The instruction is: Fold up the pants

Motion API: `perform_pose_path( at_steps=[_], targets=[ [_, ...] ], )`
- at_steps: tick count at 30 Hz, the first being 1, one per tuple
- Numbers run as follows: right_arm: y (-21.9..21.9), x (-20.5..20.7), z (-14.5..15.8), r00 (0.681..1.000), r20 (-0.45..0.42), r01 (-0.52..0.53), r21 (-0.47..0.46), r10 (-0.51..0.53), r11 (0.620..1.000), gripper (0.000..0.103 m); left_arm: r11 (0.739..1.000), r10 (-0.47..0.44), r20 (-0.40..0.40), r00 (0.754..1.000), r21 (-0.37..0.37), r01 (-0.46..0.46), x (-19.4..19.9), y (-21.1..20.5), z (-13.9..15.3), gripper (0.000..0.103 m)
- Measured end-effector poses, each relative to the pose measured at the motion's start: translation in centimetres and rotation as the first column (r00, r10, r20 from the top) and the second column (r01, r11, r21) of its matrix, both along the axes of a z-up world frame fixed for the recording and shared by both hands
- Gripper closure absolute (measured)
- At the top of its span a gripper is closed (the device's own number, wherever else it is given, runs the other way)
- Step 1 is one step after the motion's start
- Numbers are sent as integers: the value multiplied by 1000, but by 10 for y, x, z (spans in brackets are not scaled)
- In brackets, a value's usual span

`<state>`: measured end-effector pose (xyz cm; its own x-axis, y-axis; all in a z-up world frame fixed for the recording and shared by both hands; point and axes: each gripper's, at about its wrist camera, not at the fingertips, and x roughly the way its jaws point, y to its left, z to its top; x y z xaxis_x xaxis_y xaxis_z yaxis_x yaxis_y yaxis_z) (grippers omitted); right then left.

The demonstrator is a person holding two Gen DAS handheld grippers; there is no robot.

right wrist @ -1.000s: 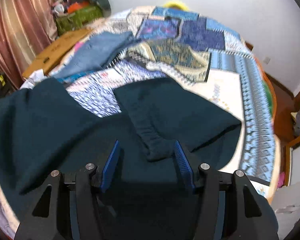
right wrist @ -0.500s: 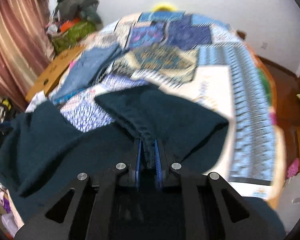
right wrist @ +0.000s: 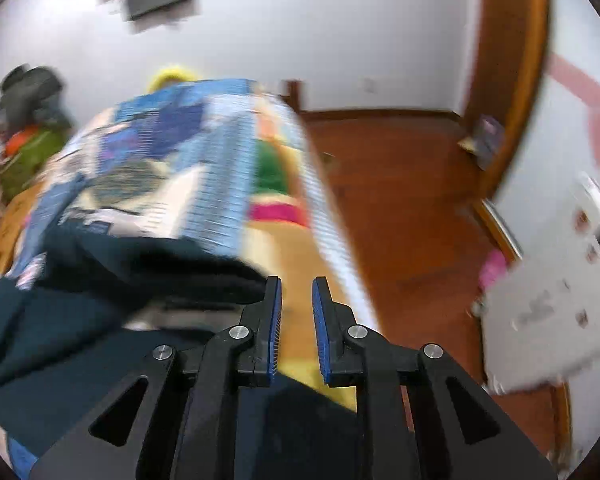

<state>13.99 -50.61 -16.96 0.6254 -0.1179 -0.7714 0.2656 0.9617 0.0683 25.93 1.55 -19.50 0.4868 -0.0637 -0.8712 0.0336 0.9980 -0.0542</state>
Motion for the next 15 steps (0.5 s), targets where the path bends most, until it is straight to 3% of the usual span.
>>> perform_pose_path(
  at_steps=[3, 5, 7, 11, 15],
  targets=[
    [-17, -16, -2, 999, -10, 35, 104, -34, 994, 83, 1000, 3, -3, 1000, -7, -3, 1, 0, 0, 20],
    [-15, -24, 0, 1000, -7, 23, 165, -22, 986, 67, 1000, 8, -4, 1000, -11, -8, 1, 0, 0, 20],
    [1, -28, 2, 1000, 14, -11, 206, 8, 978, 58, 1000, 11, -4, 1000, -8, -11, 0, -1, -1, 20],
    [38, -30, -10, 996, 20, -87, 251, 85, 964, 53, 1000, 6, 5, 1000, 5, -6, -4, -4, -2, 20],
    [65, -20, -39, 991, -30, -116, 291, 130, 950, 53, 1000, -7, 15, 1000, 21, 7, -9, -6, -4, 20]
  ],
)
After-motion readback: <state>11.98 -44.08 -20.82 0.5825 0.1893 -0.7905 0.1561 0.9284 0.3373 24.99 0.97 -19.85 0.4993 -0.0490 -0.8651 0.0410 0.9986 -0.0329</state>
